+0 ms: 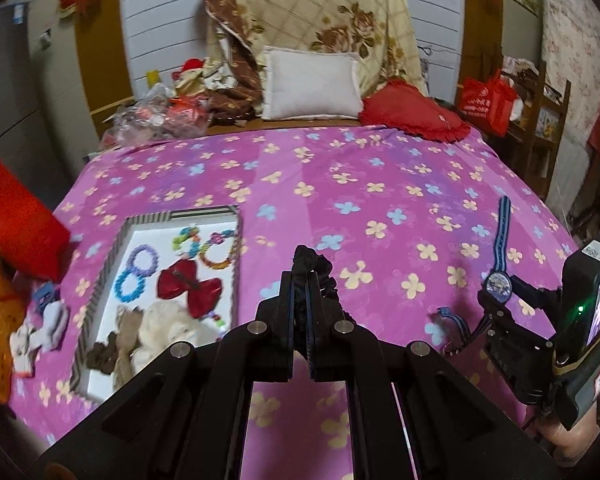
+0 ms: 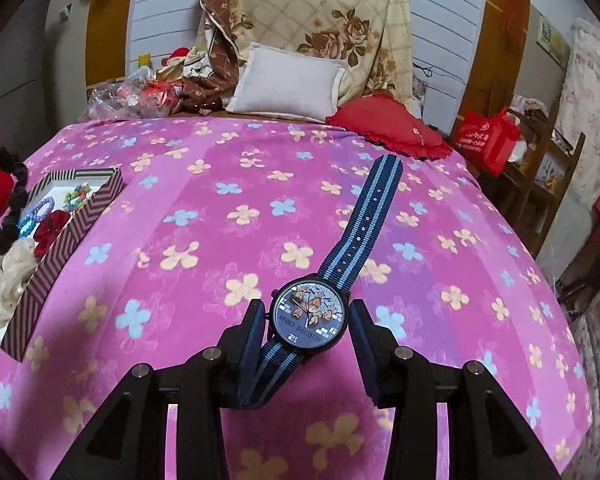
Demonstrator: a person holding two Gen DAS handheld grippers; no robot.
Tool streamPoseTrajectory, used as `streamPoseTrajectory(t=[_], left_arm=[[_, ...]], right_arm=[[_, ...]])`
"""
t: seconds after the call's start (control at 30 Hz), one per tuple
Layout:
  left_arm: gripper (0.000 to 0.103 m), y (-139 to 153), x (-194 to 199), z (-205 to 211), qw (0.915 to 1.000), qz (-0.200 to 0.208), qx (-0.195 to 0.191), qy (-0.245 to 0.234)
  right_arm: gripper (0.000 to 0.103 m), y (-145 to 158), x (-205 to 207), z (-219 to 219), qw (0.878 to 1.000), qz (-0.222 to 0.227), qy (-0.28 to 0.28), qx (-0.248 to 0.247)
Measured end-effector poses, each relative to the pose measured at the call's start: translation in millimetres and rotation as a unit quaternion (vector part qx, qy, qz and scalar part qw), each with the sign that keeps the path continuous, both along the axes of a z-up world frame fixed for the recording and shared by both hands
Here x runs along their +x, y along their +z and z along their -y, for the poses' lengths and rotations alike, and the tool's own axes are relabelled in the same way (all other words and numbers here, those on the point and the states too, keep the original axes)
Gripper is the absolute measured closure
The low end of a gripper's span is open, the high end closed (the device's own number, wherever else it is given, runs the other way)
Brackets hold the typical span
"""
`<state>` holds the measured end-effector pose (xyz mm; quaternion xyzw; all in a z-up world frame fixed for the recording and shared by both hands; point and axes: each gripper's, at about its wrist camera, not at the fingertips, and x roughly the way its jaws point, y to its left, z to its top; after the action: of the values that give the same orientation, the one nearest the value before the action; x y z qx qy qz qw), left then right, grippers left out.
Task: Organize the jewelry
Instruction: 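Carry the black scrunchie and blue watch over the tray with both tools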
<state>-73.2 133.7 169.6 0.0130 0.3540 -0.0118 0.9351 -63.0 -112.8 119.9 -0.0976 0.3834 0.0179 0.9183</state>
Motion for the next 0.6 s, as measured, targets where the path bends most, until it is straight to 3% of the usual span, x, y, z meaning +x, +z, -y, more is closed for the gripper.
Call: streamPoseTrajectory(t=[0.6], left_arm=[[0.1, 2, -25, -60, 0.9978, 0.027, 0.009, 0.059]], right_arm=[[0.062, 1, -26, -49, 0.998, -0.021, 0.017, -0.049]])
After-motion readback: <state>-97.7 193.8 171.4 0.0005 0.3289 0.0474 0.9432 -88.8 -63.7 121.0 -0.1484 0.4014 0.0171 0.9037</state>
